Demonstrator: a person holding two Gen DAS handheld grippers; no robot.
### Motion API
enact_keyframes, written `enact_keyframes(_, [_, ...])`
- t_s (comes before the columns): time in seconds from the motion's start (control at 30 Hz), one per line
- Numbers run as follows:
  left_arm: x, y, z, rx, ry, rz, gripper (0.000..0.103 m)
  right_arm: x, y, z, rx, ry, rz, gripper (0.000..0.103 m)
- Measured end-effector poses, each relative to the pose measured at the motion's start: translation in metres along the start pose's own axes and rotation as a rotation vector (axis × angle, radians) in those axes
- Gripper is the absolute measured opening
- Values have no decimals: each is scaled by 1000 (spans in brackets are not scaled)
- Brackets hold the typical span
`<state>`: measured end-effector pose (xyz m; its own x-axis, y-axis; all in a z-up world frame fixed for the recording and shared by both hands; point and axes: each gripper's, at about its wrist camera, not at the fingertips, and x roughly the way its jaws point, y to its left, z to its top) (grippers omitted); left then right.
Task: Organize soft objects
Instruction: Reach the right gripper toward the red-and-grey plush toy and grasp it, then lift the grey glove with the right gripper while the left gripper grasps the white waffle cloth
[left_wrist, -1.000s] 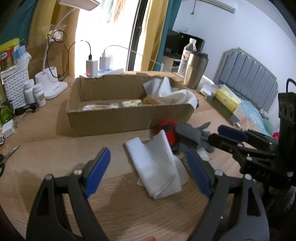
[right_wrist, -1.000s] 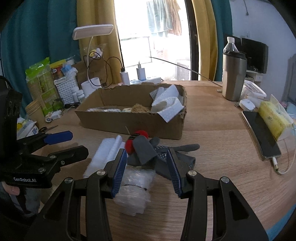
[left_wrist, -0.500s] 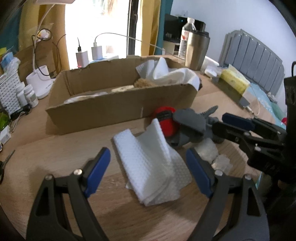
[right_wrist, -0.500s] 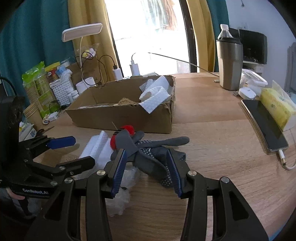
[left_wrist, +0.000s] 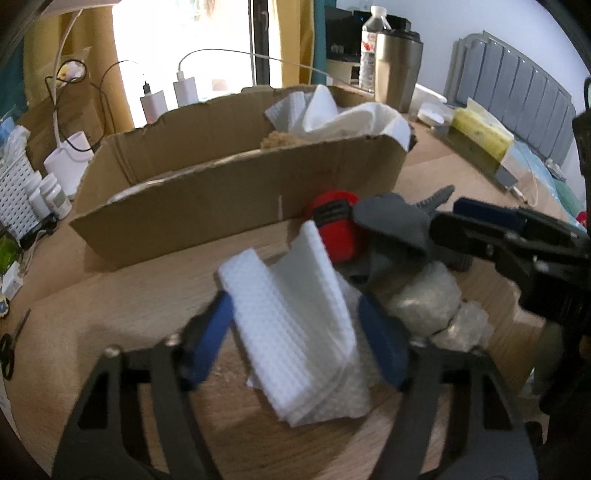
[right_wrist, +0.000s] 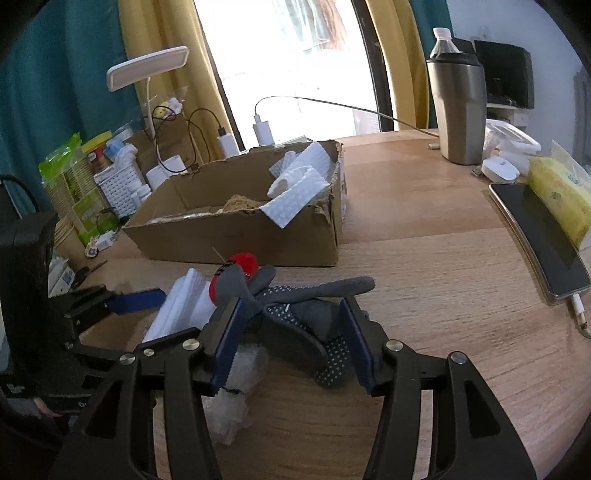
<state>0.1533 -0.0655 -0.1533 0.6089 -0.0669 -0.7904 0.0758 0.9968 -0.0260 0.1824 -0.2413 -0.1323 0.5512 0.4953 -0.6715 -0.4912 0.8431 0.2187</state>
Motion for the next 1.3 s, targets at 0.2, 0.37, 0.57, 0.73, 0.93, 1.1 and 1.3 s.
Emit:
enact_keyframes(0.2, [3,-5,-2,30,4,-2,51,9,-5,3,42,39,-7,56])
enact_keyframes(0.37, [2,-5,-3,33,-2,-14,41,17,-5,3,43,73,-13,56])
enact_keyframes(0.57, [-1,-1,-4,26,-8,-29,27,21,0,1,16,99,-30,52])
enact_keyframes(0.73, [-7,-3,-7,38,-24,-45,21,23,5,0,-11,103,-55,32])
enact_keyframes(0.93, [-17,-4,-8,41,-47,-66,16,20,7,-2,-22,82,-91,15])
enact_keyframes(1.1, [-27,0,-9,29,-75,-77,16,12,10,-1,-15,50,-92,14])
enact_keyframes(1.3, [-40,6,-9,15,-110,-80,16,-1,21,6,-44,8,-89,14])
